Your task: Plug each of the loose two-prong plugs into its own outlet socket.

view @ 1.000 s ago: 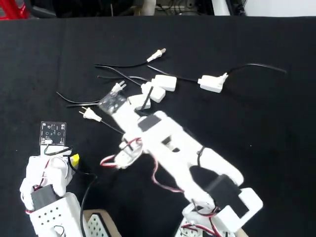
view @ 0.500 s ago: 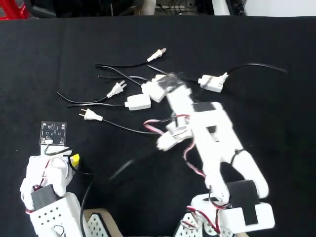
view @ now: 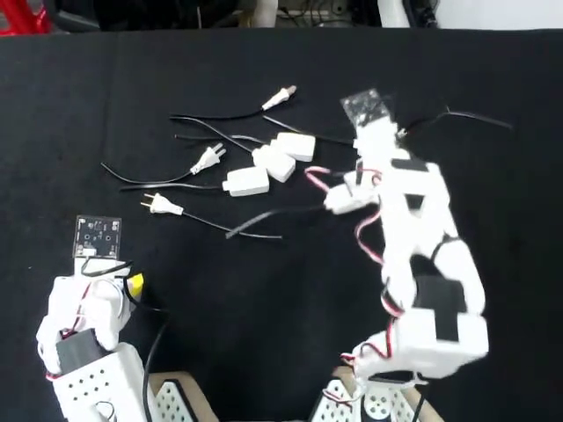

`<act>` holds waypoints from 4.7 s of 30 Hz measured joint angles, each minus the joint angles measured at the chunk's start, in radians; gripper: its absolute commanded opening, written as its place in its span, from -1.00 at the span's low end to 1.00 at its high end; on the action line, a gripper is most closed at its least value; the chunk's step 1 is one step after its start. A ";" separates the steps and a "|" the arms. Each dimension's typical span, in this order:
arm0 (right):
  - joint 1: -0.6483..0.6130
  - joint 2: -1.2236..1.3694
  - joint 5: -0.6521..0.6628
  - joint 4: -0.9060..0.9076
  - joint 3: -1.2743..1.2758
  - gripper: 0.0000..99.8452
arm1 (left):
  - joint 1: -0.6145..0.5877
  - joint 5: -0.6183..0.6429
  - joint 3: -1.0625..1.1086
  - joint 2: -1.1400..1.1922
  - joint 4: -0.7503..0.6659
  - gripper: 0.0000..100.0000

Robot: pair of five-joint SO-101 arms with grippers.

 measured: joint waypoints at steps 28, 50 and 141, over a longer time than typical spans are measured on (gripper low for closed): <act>0.026 0.123 -0.075 0.798 -0.796 -0.60 | 0.233 0.084 -0.244 0.103 0.118 -0.38; 0.249 -0.374 0.267 0.976 -0.446 -0.60 | 0.690 -0.457 -1.128 1.594 -0.258 -0.37; 0.364 -0.537 0.428 0.338 0.305 -0.60 | 0.669 -0.763 -1.944 2.352 0.081 -0.95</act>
